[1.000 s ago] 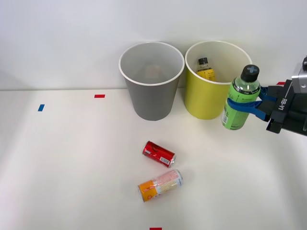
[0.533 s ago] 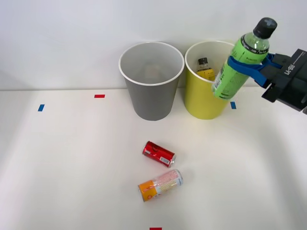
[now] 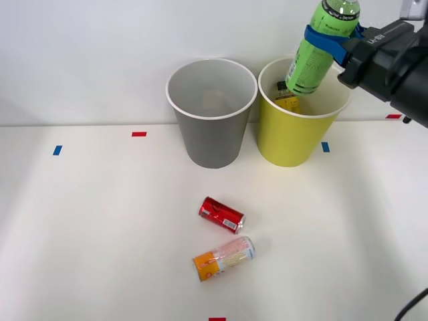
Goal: Put cans in the gray bin, plastic bottles in the light green bin
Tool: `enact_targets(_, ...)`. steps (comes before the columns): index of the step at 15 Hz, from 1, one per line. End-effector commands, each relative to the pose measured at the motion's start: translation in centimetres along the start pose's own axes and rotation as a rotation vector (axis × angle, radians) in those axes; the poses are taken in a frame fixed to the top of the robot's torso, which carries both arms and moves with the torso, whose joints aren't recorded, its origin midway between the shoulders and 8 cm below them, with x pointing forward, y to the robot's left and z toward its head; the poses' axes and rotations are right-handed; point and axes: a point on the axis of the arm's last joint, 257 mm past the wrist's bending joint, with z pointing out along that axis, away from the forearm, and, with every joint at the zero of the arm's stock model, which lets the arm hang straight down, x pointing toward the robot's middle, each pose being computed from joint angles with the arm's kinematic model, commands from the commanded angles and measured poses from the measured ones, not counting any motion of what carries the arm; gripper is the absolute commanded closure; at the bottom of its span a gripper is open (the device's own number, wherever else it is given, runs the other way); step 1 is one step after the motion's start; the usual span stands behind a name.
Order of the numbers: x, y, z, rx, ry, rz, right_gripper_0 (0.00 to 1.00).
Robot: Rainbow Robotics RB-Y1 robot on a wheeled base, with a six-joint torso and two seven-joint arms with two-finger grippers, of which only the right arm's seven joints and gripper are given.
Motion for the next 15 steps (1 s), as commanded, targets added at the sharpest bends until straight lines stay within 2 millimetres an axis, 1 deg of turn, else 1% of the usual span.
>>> enact_targets(1,1.8,-1.2,3.8,0.03,0.016,0.026,1.0)
enact_targets(4,3.0,-2.6,5.9,0.074,0.057,-0.011,1.0)
enact_targets(6,3.8,-3.3,6.4,0.087,0.079,-0.016,1.0)
enact_targets(8,4.1,-3.2,6.4,0.084,0.083,-0.01,1.0)
enact_targets(9,4.2,-3.3,6.3,0.086,0.083,-0.006,0.91)
enact_targets(10,4.2,-3.2,6.3,0.085,0.083,-0.003,0.62)
enact_targets(11,4.2,-3.1,6.3,0.081,0.083,0.0,0.36)
enact_targets(12,4.4,-3.0,6.1,0.074,0.081,0.013,0.0)
enact_targets(15,4.2,-2.7,6.0,0.061,0.066,0.027,0.0)
